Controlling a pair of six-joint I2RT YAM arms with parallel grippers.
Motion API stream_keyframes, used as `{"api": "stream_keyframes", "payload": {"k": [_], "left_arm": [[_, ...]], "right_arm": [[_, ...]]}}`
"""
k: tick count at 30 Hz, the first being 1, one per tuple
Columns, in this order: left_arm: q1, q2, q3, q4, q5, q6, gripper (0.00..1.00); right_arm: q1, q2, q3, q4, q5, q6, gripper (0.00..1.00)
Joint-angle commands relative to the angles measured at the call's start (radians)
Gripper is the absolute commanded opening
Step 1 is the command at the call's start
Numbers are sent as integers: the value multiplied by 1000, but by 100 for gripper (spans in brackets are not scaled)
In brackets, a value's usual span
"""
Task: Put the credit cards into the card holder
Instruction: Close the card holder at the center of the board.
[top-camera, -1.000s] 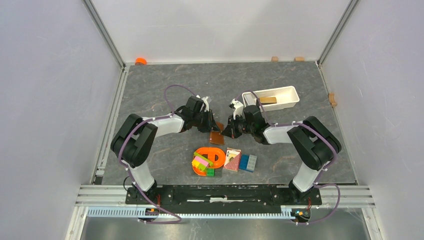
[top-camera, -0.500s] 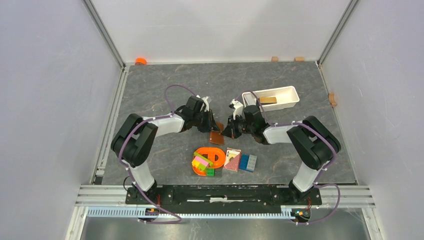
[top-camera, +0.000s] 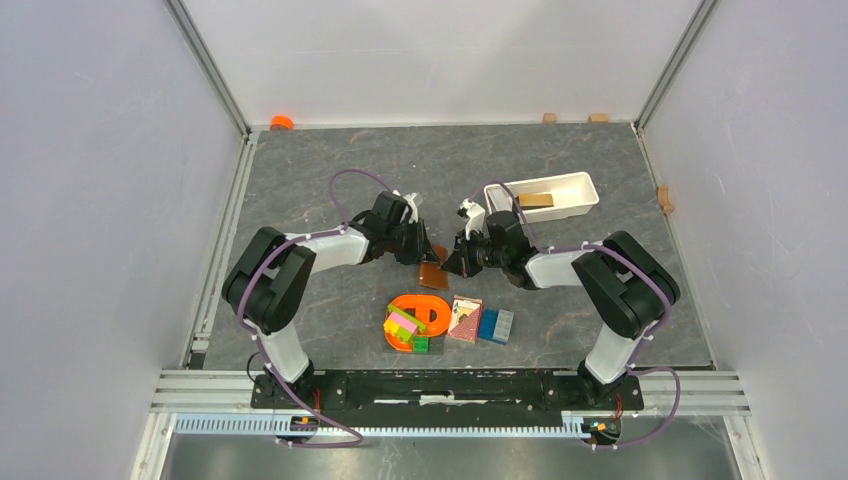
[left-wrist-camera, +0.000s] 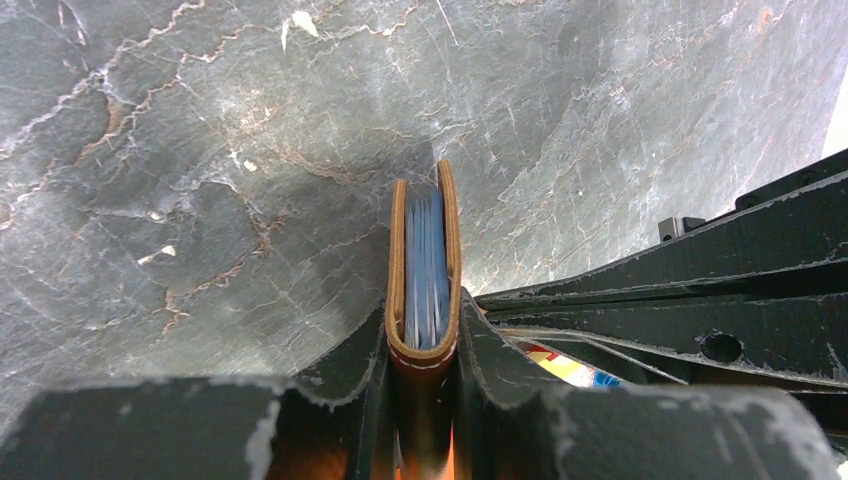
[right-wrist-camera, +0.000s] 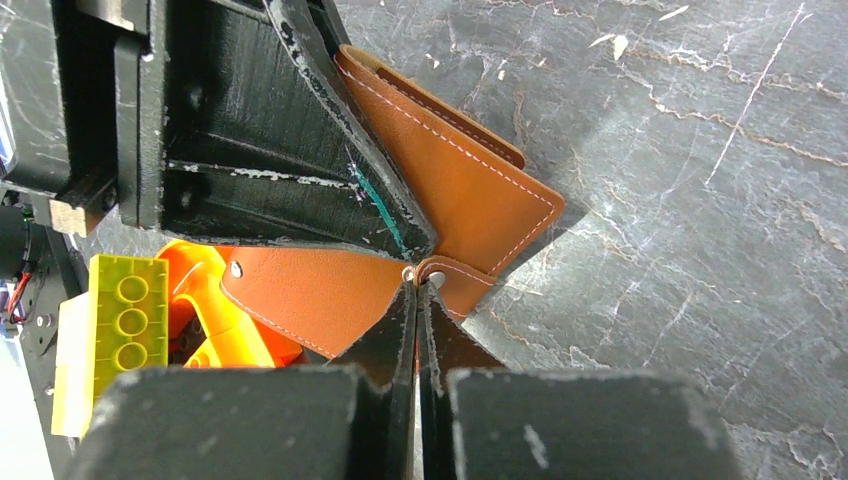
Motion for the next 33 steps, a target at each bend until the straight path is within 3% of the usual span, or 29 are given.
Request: {"api": "stream_keyframes", "payload": {"k": [1,27,33], "left_arm": [[-1,27,12,-36,-67,61,2],[-7,22,18,-60,-110,76,2],[-8,14,5,-41,-82,78,3]], "right_arm": [[28,-13,-3,105,-64,14,0],[50,3,11,79,-106,-9,0],[41,-90,30,-74,-12,-74,3]]}}
